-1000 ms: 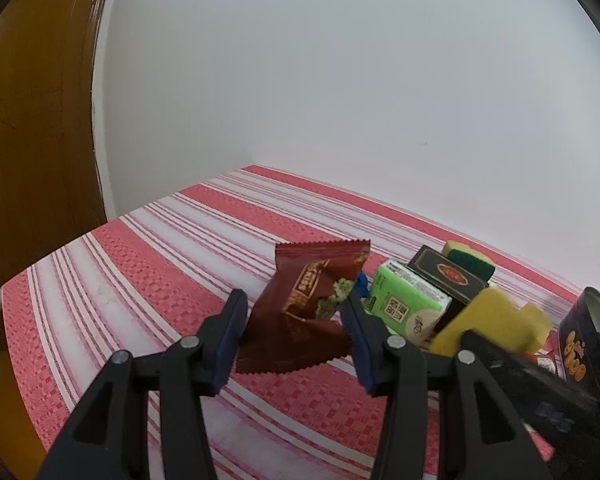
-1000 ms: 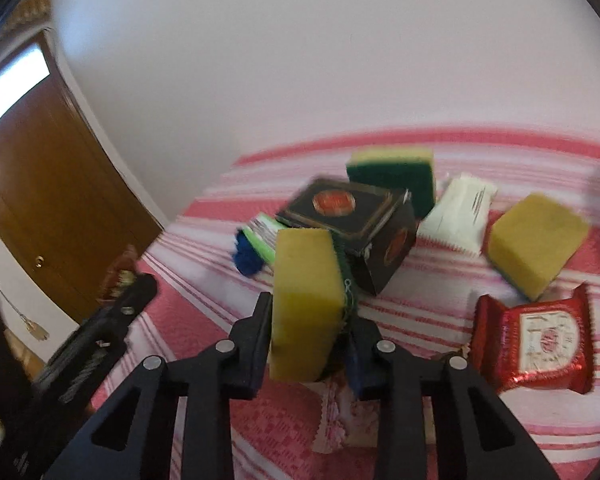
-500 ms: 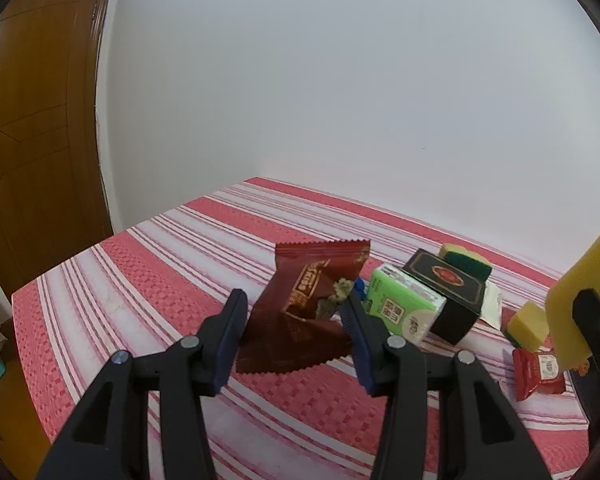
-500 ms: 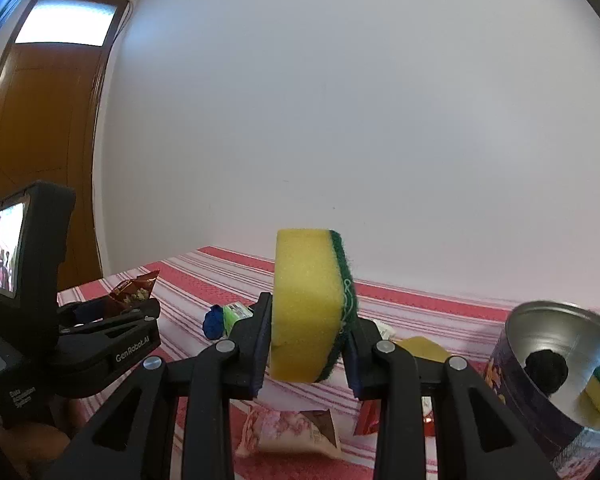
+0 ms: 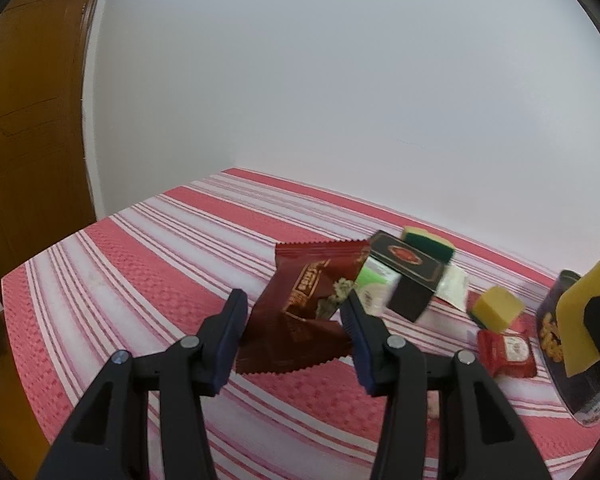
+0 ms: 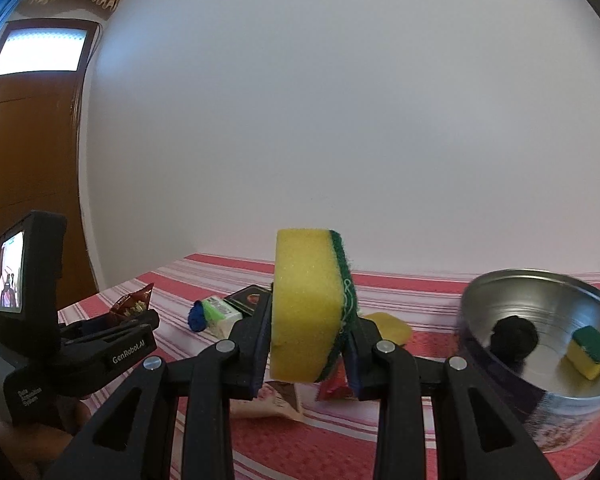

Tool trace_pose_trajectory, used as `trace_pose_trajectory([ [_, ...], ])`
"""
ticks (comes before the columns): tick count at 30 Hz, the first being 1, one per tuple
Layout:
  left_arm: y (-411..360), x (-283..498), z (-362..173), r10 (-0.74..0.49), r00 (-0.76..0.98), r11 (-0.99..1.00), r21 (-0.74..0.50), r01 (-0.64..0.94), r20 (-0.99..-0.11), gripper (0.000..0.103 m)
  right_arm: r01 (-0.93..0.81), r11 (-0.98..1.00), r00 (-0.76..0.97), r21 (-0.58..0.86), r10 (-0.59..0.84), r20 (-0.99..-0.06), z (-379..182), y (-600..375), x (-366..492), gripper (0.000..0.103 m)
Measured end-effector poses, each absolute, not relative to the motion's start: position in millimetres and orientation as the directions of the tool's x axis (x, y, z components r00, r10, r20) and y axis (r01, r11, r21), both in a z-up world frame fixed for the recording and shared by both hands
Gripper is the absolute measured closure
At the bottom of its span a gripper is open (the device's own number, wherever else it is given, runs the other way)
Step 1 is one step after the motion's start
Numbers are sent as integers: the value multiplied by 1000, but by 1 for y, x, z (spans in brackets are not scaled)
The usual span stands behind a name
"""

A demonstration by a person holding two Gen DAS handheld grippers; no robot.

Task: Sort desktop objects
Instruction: 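Carry the brown packet and yellow sponge over the tin with both tools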

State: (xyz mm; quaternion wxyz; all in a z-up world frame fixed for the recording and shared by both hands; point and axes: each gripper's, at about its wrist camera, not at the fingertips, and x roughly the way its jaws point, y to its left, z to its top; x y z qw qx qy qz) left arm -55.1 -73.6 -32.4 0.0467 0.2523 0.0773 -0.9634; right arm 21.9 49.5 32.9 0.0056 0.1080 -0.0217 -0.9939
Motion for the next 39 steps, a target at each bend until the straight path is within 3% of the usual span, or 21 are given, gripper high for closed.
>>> trace_pose_trajectory([
  [15,-32,-35,-30,94,-867,-985,-171,-10,-489,55,-115,-987,-969,110,88,-231,40,105,57,69],
  [39,107,-15,7,343,-838,-937,-100,-333,-424,55,-366,-923,-919,121,337,-206,47,222,105,69],
])
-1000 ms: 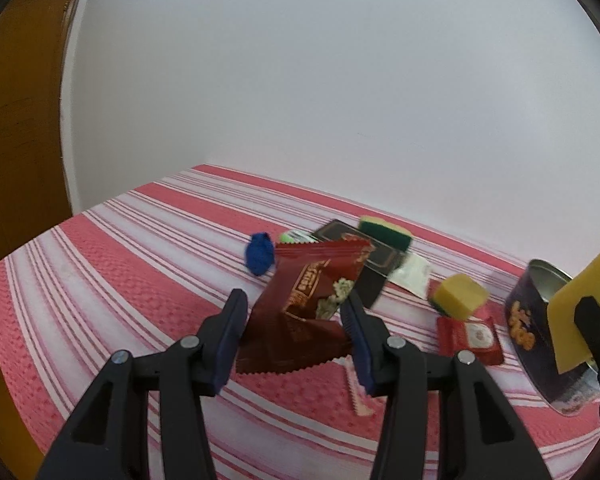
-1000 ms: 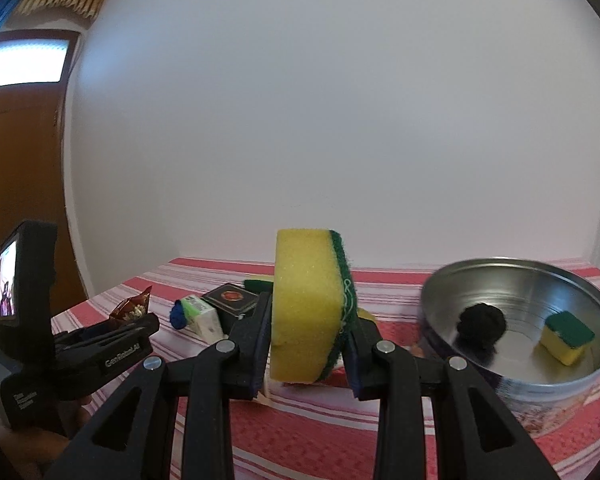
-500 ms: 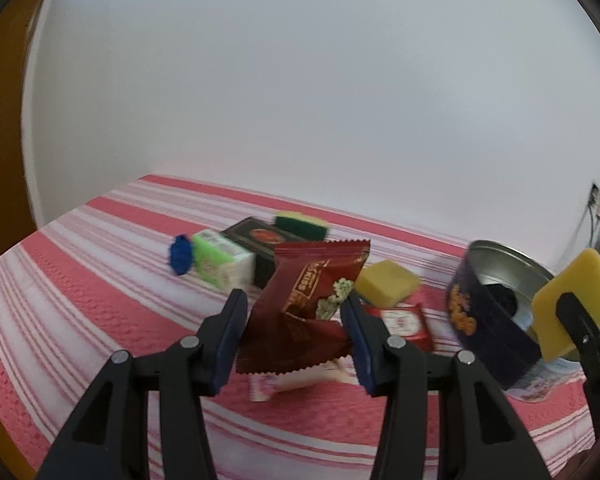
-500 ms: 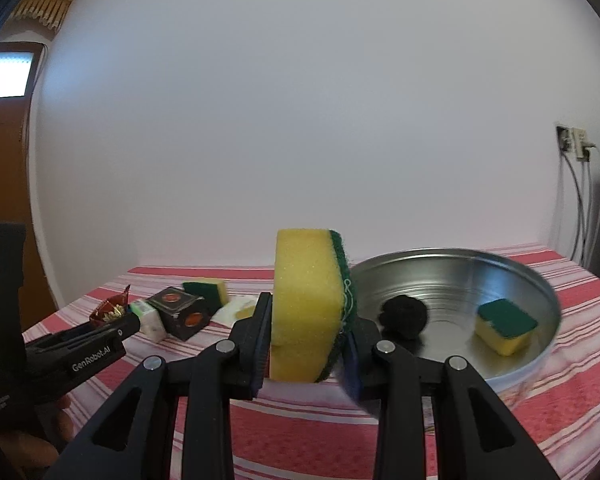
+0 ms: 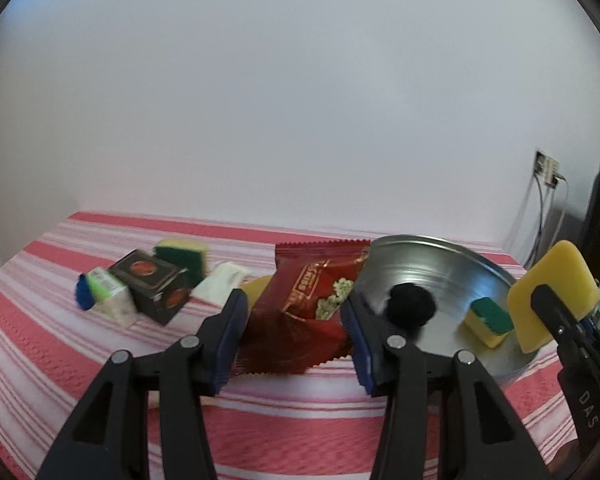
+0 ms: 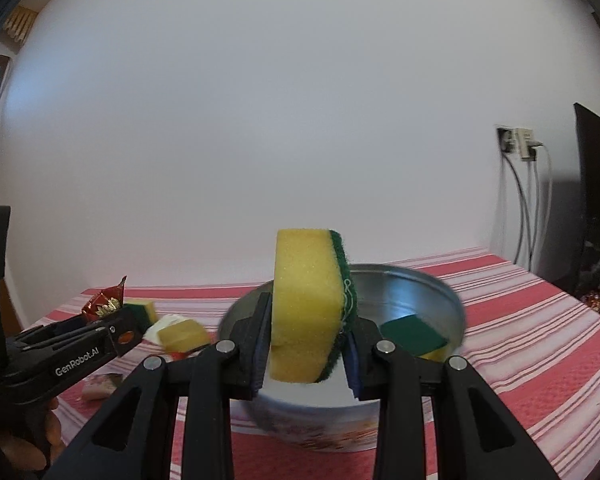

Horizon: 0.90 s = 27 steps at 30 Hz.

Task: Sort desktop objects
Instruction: 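Carry the brown packet and yellow sponge over the tin with both tools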

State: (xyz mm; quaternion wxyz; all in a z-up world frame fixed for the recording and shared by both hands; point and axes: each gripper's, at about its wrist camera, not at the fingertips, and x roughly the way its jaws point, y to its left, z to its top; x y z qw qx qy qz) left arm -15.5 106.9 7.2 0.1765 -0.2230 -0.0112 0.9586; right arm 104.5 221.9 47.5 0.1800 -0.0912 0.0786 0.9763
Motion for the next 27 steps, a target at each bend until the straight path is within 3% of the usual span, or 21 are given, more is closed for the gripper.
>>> trace_pose_trajectory([
  [16,190,-16,18,491,-751,-859,-99,-503,-442,55,-491,-867,-858,80,465,-220,73,304,97,69],
  [27,262,-41,4,524,-661,-816,-92,-571,-538,55,-447,-890,-843,92,385,-375,69,370,36,69],
])
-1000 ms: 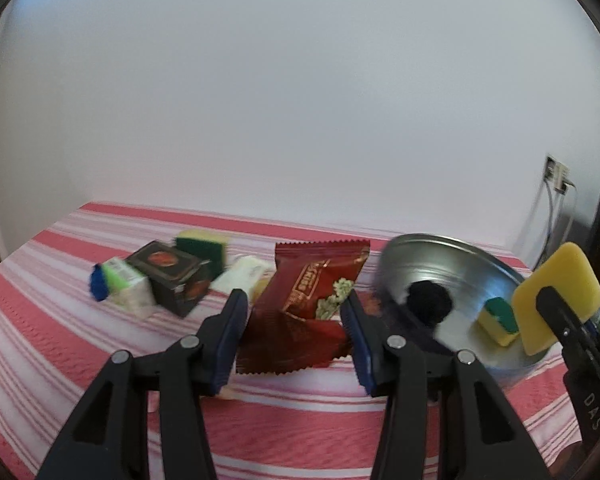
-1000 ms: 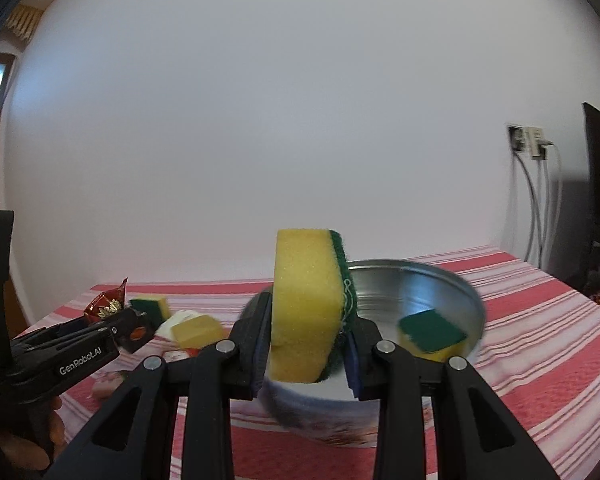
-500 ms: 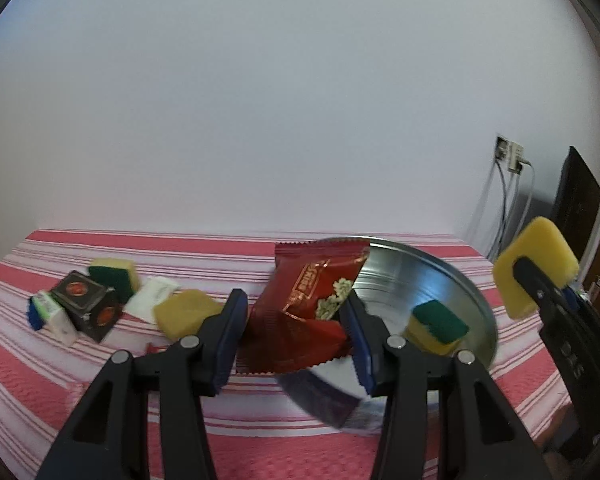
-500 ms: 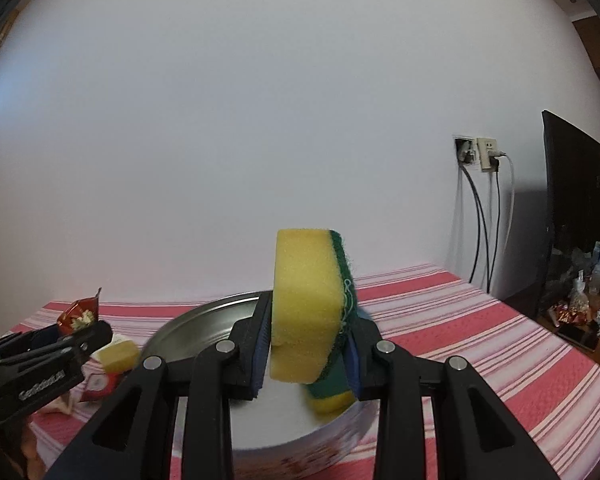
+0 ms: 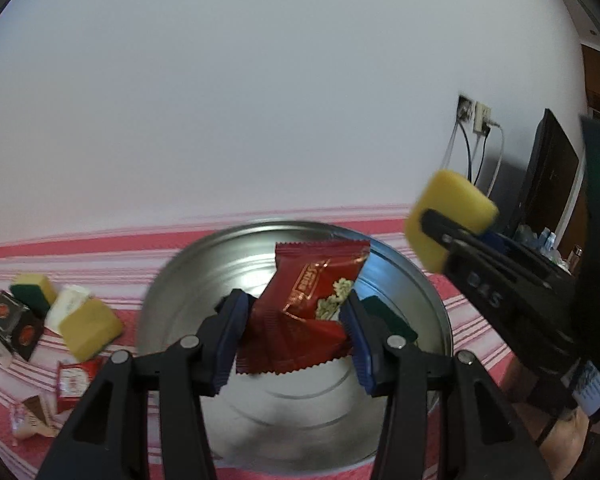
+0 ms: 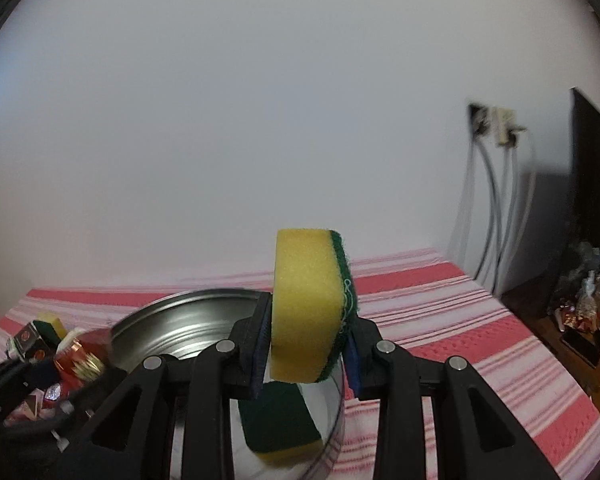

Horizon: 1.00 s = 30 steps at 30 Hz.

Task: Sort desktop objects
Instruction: 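Carry the brown packet and yellow sponge over the tin with both tools, then open both tools to drop the packet and sponge into the tin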

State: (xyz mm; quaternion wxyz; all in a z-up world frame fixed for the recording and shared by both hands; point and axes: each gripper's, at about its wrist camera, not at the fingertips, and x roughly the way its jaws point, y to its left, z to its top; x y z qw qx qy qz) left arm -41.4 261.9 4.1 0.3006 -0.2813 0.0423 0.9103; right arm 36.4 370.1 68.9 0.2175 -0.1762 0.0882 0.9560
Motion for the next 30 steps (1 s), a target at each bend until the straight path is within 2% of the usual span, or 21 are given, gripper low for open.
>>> trace_pose_trajectory([
  [4,276,-49,-5,502,-647,-824,-91,-558,-574,55,-428,-901,-819,68,355,-450,67,389,11,69],
  [8,283,-59,-13,479,-624,-835,-101,-541,-617,55,-381,-919,-777,96,262,-573,65,410,-21,69],
  [13,290,-69,-24,451,-580,-846,-116,-521,-679,54,-340,-939,-712,43,228,-664,53,407,-48,69],
  [15,291,-74,-28,439,-548,-854,-141,-500,-712,46,-348,-936,-688,45,222,-691,48,408,-52,66],
  [16,292,-76,-30,429,-533,-857,-143,-494,-729,29,-355,-934,-675,46,222,-704,46,410,-54,61],
  [17,293,-79,-34,411,-508,-864,-146,-482,-757,18,-363,-931,-670,51,222,-709,45,410,-53,54],
  [18,293,-80,-36,406,-499,-867,-149,-476,-765,14,-367,-928,-681,60,224,-698,45,410,-50,50],
  [19,290,-80,-37,407,-498,-868,-155,-471,-766,10,-370,-926,-700,73,226,-677,47,411,-45,41],
  [20,287,-79,-37,414,-505,-869,-163,-467,-757,9,-378,-921,-727,88,237,-645,49,406,-36,33],
  [21,285,-78,-37,417,-509,-869,-168,-465,-753,9,-391,-915,-741,96,251,-622,51,407,-31,31],
  [26,279,-74,-37,421,-525,-872,-170,-459,-740,6,-421,-891,-816,173,289,-500,63,406,-4,31],
  [30,272,-66,-34,416,-583,-877,-138,-461,-698,6,-476,-851,-854,222,387,-348,66,394,29,30],
])
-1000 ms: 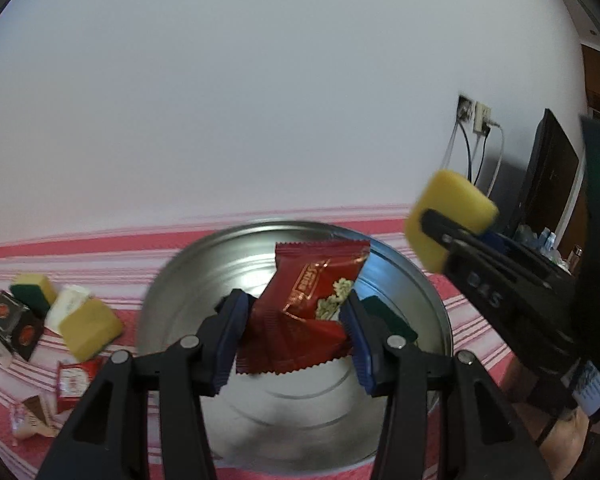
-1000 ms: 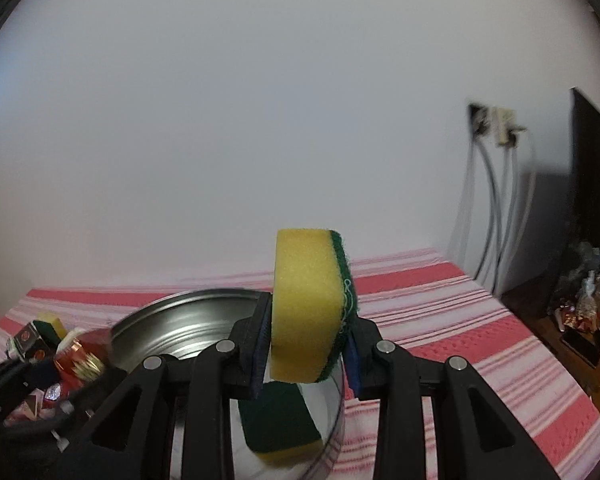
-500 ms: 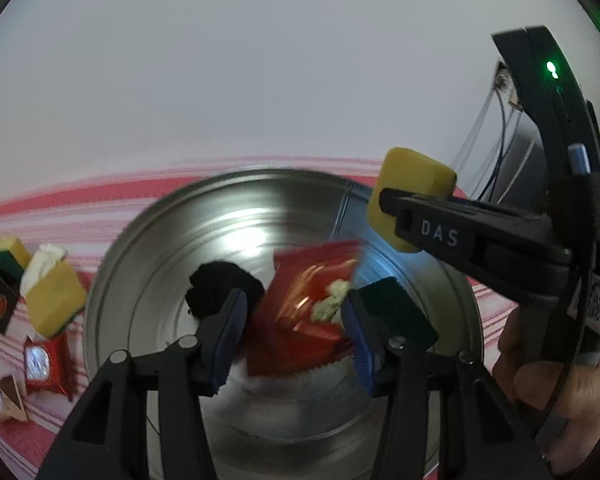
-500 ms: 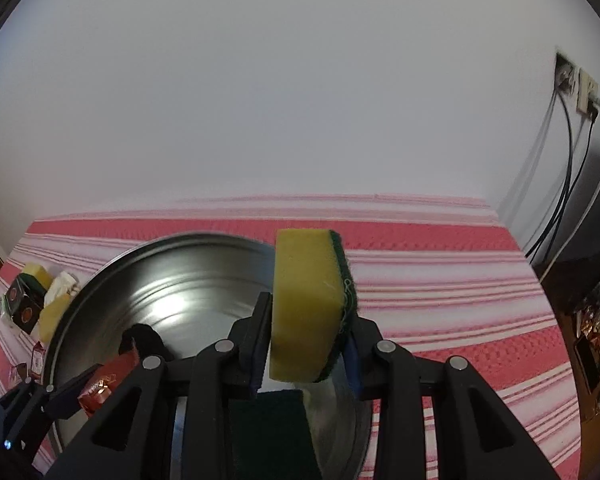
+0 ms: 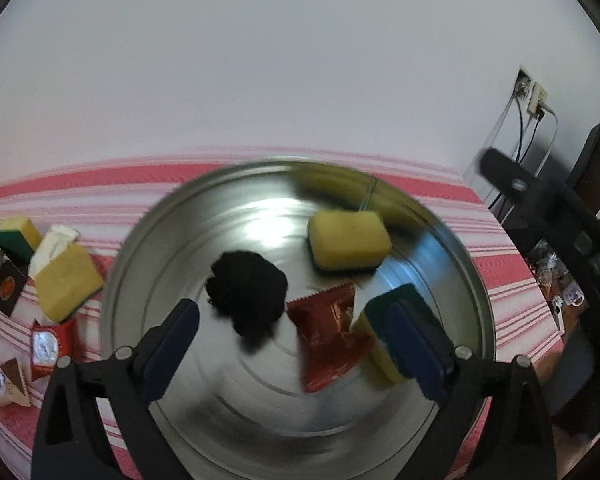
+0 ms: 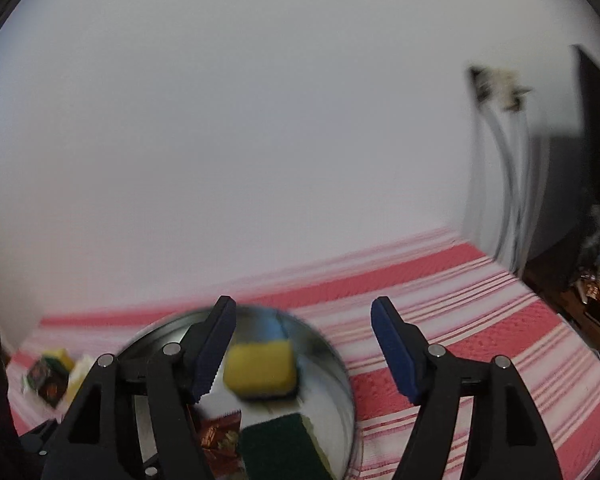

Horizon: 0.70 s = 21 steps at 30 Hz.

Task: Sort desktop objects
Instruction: 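Open both tools to drop the packet and sponge into the tin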

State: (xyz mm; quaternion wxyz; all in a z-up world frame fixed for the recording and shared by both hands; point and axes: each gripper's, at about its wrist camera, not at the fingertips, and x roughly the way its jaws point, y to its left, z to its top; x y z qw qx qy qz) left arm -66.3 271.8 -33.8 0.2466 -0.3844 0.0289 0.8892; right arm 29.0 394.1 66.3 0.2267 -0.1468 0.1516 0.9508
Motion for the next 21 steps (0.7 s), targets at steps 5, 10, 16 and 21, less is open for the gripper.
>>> trace_pose_trajectory([
  [5,254,-51,-18,398,-767,-898,-43,-438,-504,6,-547,-789,-833,281,546,-87,63,368,82,4],
  [10,239,-38,-16,307,-898,-935,75,-346,-316,1,-588,-763,-778,269,624,69,54,338,107,1],
  [16,221,-38,-26,236,-939,-960,89,-265,-248,1,-566,-787,-803,246,594,48,51,315,100,1],
  [21,209,-46,-34,174,-957,-975,92,-200,-233,1,-546,-812,-815,208,572,91,46,312,109,1],
])
